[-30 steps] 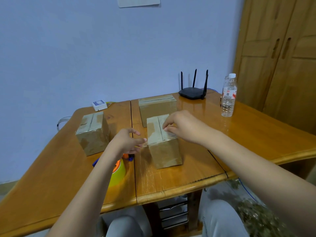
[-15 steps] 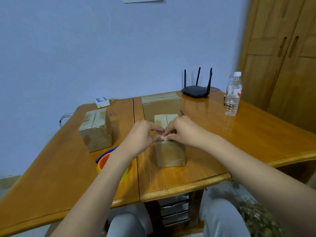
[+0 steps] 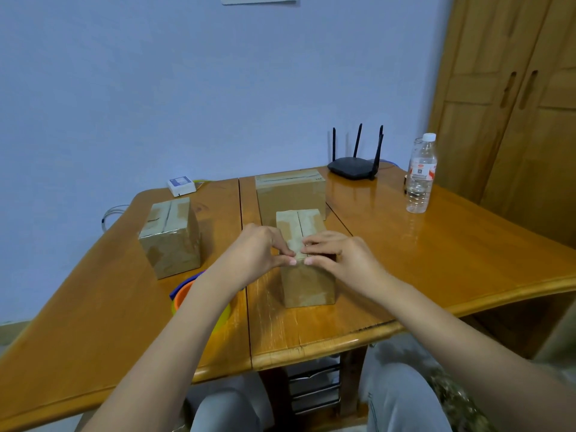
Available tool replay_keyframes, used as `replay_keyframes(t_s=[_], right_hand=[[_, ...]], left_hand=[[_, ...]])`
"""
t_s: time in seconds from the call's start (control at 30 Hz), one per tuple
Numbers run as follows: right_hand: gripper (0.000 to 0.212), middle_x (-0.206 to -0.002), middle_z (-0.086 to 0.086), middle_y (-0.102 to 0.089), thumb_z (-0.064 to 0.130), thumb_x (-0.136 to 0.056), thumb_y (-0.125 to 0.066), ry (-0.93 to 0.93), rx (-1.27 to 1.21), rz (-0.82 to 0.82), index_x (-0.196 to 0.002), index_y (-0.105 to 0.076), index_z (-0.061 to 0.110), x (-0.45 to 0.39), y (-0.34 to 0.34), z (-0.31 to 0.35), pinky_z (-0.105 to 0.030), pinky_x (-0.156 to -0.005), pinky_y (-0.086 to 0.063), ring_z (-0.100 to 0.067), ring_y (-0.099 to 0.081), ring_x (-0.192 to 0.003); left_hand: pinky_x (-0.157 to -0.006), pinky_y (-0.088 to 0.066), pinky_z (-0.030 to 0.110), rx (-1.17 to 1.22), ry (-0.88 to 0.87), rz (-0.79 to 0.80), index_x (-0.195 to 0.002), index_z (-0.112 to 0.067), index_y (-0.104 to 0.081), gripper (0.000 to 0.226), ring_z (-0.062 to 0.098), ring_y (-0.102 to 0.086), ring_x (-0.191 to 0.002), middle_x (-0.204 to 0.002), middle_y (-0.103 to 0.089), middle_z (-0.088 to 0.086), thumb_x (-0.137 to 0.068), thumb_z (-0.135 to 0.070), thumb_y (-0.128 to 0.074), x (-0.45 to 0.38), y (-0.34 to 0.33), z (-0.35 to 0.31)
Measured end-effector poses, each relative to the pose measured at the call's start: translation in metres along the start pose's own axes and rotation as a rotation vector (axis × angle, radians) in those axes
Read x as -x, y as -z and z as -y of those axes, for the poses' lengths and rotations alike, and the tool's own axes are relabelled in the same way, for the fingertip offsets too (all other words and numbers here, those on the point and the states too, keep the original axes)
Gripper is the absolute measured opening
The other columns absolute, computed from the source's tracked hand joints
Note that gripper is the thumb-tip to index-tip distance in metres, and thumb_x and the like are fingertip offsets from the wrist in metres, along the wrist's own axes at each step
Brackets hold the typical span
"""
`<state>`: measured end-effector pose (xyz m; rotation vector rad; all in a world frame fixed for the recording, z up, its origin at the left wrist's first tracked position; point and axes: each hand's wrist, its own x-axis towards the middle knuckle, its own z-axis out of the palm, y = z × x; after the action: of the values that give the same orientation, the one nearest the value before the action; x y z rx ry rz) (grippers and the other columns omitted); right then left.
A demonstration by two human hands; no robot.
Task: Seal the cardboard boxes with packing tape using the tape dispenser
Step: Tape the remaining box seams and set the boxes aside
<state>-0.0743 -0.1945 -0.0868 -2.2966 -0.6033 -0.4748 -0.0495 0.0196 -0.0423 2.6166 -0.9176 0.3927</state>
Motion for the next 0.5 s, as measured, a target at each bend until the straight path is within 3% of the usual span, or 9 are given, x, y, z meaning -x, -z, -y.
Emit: replay_keyframes(t_s=[0.07, 0.1, 0.2, 0.27, 0.33, 0.37, 0.4, 0.47, 0.5], right_hand=[[0.04, -0.14, 0.006, -0.059, 0.034, -0.093, -0.067, -0.041, 0.056, -0.04, -0.131, -0.067, 0.02, 0.011, -0.009, 0.001, -0.012, -0.117, -0.024, 0.003, -0.042, -0.133], [0.042, -0.145, 0.006, -0.054, 0.034, -0.096, -0.064, -0.056, 0.074, -0.067, -0.135, -0.063, 0.02, 0.015, -0.015, 0.0, -0.013, -0.119, -0.021, 0.003, -0.036, -0.137], [0.05, -0.157, 0.01, -0.036, 0.038, -0.099, -0.056, -0.113, 0.059, -0.117, -0.146, -0.051, 0.021, 0.023, -0.029, 0.002, -0.031, -0.125, -0.02, -0.008, -0.022, -0.149], [0.055, -0.16, 0.014, -0.024, 0.041, -0.102, -0.049, -0.204, -0.007, -0.16, -0.153, -0.039, 0.023, 0.027, -0.03, 0.009, -0.027, -0.121, -0.015, -0.009, -0.013, -0.15], [0.057, -0.161, 0.009, -0.03, 0.045, -0.105, -0.038, -0.332, -0.071, -0.252, -0.156, -0.033, 0.021, 0.032, -0.03, 0.015, -0.021, -0.116, -0.022, -0.01, -0.025, -0.149], [0.057, -0.153, 0.004, -0.046, 0.045, -0.105, -0.033, -0.385, -0.109, -0.29, -0.156, -0.033, 0.02, 0.035, -0.03, 0.017, -0.016, -0.11, -0.031, -0.008, -0.043, -0.14], [0.056, -0.133, 0.005, -0.063, 0.045, -0.105, -0.03, -0.417, -0.143, -0.3, -0.155, -0.035, 0.02, 0.037, -0.033, 0.019, -0.009, -0.096, -0.041, -0.001, -0.06, -0.117], [0.053, -0.094, 0.012, -0.068, 0.045, -0.106, -0.027, -0.443, -0.178, -0.293, -0.154, -0.033, 0.025, 0.04, -0.038, 0.022, -0.007, -0.063, -0.045, 0.004, -0.059, -0.073], [0.053, -0.09, 0.011, -0.067, 0.046, -0.106, -0.027, -0.45, -0.196, -0.305, -0.155, -0.032, 0.027, 0.041, -0.041, 0.022, -0.009, -0.056, -0.042, 0.002, -0.055, -0.067]], left_hand=[[-0.086, -0.051, 0.025, -0.031, -0.026, -0.046, -0.1, -0.018, -0.081, 0.022, 0.01, -0.067, -0.092, -0.099, -0.076, -0.003, -0.084, -0.033, -0.077, 0.005, -0.005, -0.002], [-0.086, -0.053, 0.028, -0.04, -0.044, -0.093, -0.099, -0.017, -0.081, 0.021, 0.011, -0.069, -0.092, -0.099, -0.077, -0.002, -0.085, -0.031, -0.077, 0.009, -0.01, -0.003], [-0.082, -0.059, 0.033, -0.004, -0.081, -0.304, -0.096, -0.014, -0.081, 0.017, 0.009, -0.071, -0.09, -0.095, -0.077, -0.002, -0.082, -0.023, -0.079, 0.025, -0.03, -0.001], [-0.087, -0.057, 0.027, 0.13, -0.023, -0.44, -0.101, -0.016, -0.08, 0.02, -0.001, -0.068, -0.098, -0.103, -0.076, -0.007, -0.083, -0.024, -0.078, 0.036, -0.042, 0.0], [-0.097, -0.053, 0.024, 0.412, 0.162, -0.518, -0.112, -0.021, -0.077, 0.024, -0.006, -0.062, -0.111, -0.115, -0.072, -0.013, -0.089, -0.03, -0.071, 0.044, -0.049, -0.005], [-0.101, -0.051, 0.026, 0.574, 0.25, -0.526, -0.116, -0.023, -0.075, 0.025, -0.006, -0.06, -0.116, -0.12, -0.07, -0.014, -0.093, -0.031, -0.067, 0.046, -0.052, -0.008], [-0.103, -0.05, 0.031, 0.701, 0.297, -0.531, -0.118, -0.023, -0.074, 0.025, -0.004, -0.059, -0.119, -0.122, -0.069, -0.014, -0.095, -0.03, -0.065, 0.047, -0.056, -0.011], [-0.105, -0.049, 0.038, 0.799, 0.333, -0.563, -0.116, -0.023, -0.075, 0.022, 0.0, -0.06, -0.12, -0.121, -0.071, -0.013, -0.095, -0.023, -0.066, 0.048, -0.06, -0.015], [-0.105, -0.05, 0.039, 0.832, 0.347, -0.576, -0.112, -0.023, -0.076, 0.021, 0.001, -0.061, -0.119, -0.119, -0.071, -0.012, -0.093, -0.021, -0.068, 0.048, -0.063, -0.015]])
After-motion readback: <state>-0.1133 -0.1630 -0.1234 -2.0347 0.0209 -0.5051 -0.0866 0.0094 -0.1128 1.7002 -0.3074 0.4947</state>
